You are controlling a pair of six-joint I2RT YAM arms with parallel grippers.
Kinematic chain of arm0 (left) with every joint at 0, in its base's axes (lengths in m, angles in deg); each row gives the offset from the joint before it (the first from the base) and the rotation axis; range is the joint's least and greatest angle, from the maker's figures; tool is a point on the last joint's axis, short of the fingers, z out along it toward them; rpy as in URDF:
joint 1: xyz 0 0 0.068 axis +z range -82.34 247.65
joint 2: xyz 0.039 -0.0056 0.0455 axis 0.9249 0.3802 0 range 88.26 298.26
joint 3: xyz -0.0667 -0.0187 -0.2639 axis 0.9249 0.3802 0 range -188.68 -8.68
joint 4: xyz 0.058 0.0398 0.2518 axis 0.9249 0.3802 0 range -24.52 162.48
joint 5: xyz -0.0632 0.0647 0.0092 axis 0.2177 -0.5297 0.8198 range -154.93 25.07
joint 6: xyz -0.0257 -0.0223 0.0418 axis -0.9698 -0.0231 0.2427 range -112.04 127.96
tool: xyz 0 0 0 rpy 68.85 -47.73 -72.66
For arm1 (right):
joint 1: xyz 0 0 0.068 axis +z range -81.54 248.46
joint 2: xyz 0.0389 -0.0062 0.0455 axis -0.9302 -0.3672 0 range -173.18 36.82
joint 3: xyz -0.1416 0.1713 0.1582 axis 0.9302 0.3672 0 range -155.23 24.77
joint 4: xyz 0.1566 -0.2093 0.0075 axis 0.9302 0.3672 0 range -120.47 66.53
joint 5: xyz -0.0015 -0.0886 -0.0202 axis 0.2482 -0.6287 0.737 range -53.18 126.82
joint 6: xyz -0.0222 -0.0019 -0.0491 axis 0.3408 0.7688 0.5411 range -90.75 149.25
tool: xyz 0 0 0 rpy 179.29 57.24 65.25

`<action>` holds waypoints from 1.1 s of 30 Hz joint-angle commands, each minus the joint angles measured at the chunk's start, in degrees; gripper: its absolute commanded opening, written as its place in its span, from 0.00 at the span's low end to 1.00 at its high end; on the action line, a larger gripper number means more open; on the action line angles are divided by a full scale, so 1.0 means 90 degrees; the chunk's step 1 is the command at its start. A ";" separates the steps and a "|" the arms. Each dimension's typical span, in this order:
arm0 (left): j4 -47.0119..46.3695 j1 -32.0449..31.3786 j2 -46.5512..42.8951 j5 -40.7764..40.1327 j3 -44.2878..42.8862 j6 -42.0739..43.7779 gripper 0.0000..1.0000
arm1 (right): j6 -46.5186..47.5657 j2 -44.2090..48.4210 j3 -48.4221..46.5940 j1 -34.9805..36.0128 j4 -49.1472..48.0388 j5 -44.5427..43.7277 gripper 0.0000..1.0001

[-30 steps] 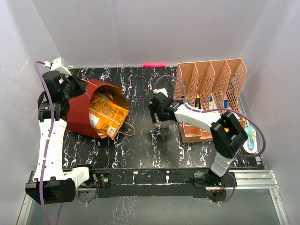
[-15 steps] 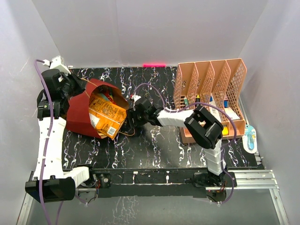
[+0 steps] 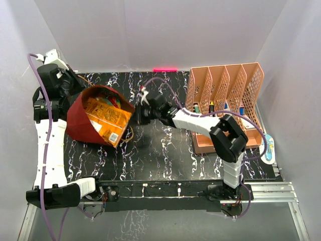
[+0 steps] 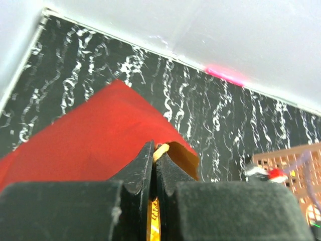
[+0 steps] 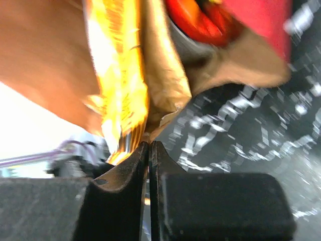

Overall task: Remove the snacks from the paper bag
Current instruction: Adjust the paper bag at the center of the board.

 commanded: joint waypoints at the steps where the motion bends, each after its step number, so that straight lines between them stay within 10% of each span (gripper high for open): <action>1: 0.0059 -0.0008 -0.0064 -0.0796 -0.0816 0.0230 0.00 | -0.0921 0.0964 -0.1005 -0.0044 -0.0536 0.0700 0.07; 33: 0.0073 -0.0004 -0.0185 -0.2131 -0.0683 0.0617 0.00 | -0.0175 0.1993 -0.0627 0.1059 0.0443 -0.0008 0.11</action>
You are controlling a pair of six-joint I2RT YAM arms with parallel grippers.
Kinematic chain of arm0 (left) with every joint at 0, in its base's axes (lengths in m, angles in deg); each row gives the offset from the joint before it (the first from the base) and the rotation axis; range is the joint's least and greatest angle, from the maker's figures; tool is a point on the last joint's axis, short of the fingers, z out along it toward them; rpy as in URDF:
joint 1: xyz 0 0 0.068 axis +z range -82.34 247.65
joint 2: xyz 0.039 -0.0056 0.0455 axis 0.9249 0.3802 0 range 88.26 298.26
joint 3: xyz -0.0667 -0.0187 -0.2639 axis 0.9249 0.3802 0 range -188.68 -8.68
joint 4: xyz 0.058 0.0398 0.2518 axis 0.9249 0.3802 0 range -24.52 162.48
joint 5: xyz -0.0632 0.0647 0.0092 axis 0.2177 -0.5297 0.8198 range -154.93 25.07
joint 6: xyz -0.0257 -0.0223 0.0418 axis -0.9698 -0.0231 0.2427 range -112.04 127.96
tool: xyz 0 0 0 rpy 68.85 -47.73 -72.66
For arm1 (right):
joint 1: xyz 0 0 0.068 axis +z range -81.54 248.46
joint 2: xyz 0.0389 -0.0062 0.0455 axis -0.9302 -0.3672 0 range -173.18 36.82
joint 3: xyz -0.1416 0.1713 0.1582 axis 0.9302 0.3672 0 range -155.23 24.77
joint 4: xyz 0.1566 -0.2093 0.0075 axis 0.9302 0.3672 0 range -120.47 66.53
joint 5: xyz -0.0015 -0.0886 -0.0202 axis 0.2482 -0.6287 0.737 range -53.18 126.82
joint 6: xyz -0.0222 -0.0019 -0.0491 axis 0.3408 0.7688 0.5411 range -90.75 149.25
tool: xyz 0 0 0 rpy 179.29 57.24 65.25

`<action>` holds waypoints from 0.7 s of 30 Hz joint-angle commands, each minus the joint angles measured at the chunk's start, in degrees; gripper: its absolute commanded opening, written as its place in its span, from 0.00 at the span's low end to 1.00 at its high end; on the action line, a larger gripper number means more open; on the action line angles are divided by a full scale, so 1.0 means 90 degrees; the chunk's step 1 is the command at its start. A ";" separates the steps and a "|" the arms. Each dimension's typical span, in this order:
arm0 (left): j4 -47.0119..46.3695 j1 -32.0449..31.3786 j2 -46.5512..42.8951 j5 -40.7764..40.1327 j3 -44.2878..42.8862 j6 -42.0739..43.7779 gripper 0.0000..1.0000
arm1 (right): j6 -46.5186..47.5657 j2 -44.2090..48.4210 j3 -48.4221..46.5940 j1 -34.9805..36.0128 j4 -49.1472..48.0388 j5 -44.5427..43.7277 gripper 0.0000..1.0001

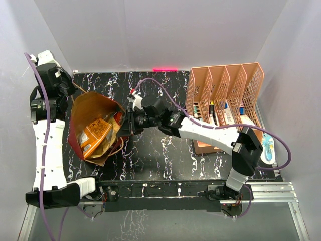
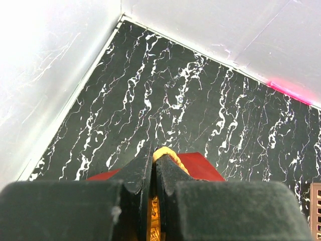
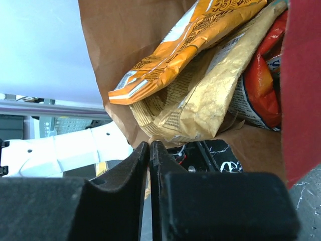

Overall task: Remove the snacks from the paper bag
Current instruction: Adjust the paper bag at the center of the board.

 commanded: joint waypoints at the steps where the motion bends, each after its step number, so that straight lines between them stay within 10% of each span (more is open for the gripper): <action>1: -0.0805 -0.0003 -0.0257 -0.0222 -0.0019 0.0073 0.00 | 0.0473 0.0469 -0.0245 -0.0007 0.0152 -0.0261 0.11; 8: -0.0133 -0.0003 0.0776 -0.0434 -0.1250 -0.0117 0.00 | 0.0481 0.0616 -0.0998 -0.0002 0.0423 -0.0111 0.07; 21: -0.0259 0.0007 0.0629 -0.0070 -0.0735 -0.0211 0.00 | 0.0644 0.0578 -0.1005 0.0047 0.0756 -0.0345 0.10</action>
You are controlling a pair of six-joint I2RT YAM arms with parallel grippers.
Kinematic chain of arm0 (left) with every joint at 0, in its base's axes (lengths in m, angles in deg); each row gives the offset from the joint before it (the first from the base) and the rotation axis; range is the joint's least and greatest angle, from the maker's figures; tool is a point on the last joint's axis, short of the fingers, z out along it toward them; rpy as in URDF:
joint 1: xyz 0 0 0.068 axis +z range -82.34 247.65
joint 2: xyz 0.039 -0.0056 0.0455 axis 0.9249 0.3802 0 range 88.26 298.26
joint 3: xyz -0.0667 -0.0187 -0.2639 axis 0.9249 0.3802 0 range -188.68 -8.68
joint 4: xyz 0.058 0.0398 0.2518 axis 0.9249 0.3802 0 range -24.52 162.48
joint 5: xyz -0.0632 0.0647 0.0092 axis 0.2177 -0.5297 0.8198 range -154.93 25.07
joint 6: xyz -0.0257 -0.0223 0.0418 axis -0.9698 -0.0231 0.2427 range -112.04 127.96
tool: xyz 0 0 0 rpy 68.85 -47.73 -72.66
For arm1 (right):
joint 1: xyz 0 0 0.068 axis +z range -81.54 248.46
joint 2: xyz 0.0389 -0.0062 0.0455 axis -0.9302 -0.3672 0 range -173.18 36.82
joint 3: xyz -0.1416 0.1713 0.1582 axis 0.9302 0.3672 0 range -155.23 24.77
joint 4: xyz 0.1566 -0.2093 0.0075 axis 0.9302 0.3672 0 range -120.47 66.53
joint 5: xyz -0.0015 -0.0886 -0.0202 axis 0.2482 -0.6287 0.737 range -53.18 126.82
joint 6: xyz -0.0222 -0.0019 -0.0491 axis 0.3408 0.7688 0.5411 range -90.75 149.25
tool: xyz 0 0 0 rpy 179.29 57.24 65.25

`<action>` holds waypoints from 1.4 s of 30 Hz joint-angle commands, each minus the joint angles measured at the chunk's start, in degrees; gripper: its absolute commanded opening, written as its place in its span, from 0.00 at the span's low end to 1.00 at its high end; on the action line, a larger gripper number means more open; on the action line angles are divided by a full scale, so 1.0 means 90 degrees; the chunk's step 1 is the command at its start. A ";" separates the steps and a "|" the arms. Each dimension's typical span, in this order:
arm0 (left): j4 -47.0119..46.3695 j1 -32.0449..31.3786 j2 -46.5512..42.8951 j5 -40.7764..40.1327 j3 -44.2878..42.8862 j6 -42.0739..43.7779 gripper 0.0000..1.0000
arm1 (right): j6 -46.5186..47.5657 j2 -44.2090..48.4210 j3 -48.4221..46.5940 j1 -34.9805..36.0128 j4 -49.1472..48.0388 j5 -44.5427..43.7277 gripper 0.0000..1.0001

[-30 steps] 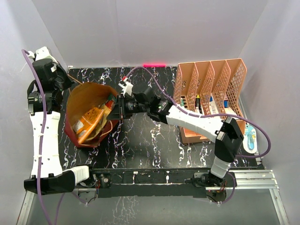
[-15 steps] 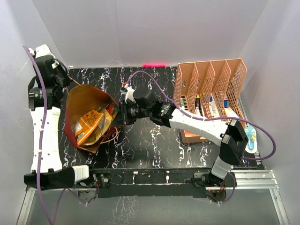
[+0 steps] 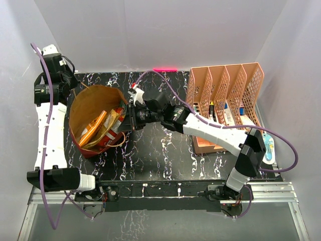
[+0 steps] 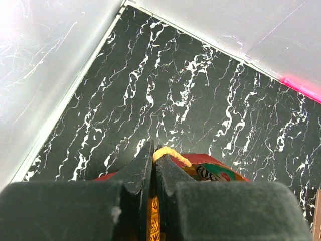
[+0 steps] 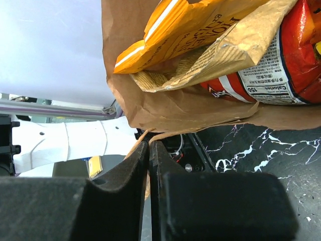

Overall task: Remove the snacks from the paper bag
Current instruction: Adjust the paper bag at the center of the board, then take out the snack from the paper bag.

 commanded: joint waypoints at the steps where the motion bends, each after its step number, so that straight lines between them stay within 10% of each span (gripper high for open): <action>1: -0.0623 0.0007 -0.0556 0.0108 0.0194 -0.0059 0.00 | 0.0258 0.0415 -0.0204 0.0034 -0.0210 -0.0273 0.13; 17: -0.0515 0.0010 -0.0585 0.0083 0.0237 0.0013 0.00 | 0.4526 0.0167 -0.2000 0.0058 0.1928 -0.1747 0.75; 27: -0.0479 0.0007 -0.0511 0.0071 0.0263 0.0019 0.00 | 0.9647 -0.0364 -0.2208 0.0989 0.1252 -0.1119 0.84; 42: -0.0539 0.0008 -0.0580 0.0202 0.0323 -0.0028 0.00 | 1.2608 -0.2291 -0.3655 0.1670 0.2177 -0.1860 0.71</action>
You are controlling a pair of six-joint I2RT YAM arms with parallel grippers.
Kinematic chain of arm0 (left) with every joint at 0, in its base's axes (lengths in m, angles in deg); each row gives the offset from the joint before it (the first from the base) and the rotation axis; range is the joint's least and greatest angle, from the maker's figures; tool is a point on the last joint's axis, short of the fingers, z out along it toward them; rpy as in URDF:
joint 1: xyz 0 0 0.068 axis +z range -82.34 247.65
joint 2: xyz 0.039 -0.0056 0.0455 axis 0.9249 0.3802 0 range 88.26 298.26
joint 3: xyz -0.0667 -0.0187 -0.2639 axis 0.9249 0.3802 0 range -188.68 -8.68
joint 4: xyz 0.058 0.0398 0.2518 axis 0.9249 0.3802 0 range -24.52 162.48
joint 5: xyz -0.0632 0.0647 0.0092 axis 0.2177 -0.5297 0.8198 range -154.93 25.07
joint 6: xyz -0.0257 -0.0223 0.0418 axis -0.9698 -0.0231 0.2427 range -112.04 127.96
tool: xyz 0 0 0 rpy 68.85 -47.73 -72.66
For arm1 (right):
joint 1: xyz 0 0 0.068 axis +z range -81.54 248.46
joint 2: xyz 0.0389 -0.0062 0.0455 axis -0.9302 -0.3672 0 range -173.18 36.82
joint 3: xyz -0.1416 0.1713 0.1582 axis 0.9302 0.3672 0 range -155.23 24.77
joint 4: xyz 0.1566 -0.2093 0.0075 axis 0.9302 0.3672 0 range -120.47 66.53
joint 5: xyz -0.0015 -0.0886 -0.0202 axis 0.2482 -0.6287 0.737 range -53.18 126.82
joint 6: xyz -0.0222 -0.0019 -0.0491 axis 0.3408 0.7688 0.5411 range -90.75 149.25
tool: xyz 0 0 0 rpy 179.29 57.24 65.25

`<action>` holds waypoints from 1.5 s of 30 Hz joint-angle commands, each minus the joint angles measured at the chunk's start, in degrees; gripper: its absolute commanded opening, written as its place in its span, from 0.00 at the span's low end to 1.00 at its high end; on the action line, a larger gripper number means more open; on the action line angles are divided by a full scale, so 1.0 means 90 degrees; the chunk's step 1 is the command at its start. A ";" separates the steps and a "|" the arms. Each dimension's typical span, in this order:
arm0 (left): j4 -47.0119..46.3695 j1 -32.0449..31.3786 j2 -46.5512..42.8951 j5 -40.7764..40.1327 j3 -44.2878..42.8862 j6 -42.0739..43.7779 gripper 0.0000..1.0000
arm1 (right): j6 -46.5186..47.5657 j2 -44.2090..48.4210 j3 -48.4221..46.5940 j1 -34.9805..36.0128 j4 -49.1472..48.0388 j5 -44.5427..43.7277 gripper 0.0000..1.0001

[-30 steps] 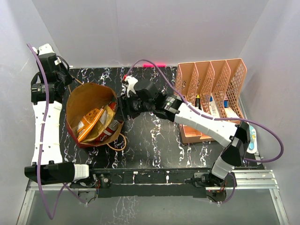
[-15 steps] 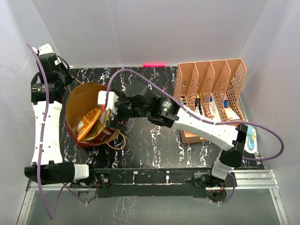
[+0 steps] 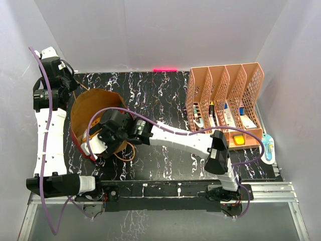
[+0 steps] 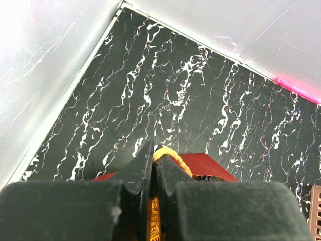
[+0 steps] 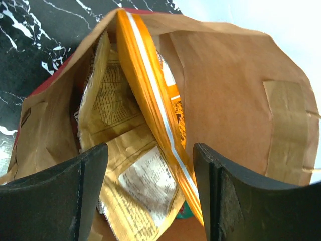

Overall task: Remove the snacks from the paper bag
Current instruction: Take out the snack from the paper bag.

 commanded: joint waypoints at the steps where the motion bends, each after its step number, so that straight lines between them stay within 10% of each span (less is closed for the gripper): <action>1: -0.0350 0.0009 -0.0167 0.0107 -0.0080 -0.0020 0.00 | 0.0944 -0.0171 -0.0474 0.0103 -0.0256 -0.0485 0.70; 6: -0.0354 0.0008 -0.0193 0.0182 -0.0069 -0.0054 0.00 | 0.1140 -0.0575 -0.0556 0.0115 -0.0466 -0.0807 0.66; 20: -0.0402 0.0014 -0.0286 0.0087 0.0004 -0.0084 0.00 | 0.0097 -0.0151 -0.0536 0.0039 -0.2396 -0.1233 0.08; 31: -0.0375 0.0007 -0.0297 -0.0089 -0.0057 -0.0071 0.00 | -0.1193 0.1240 0.0115 -0.0013 -0.3189 -0.1260 0.07; 45: -0.0443 0.0007 -0.0220 -0.0120 -0.0047 -0.0017 0.00 | -0.3791 0.4538 0.0750 -0.0009 -0.1379 -0.1747 0.08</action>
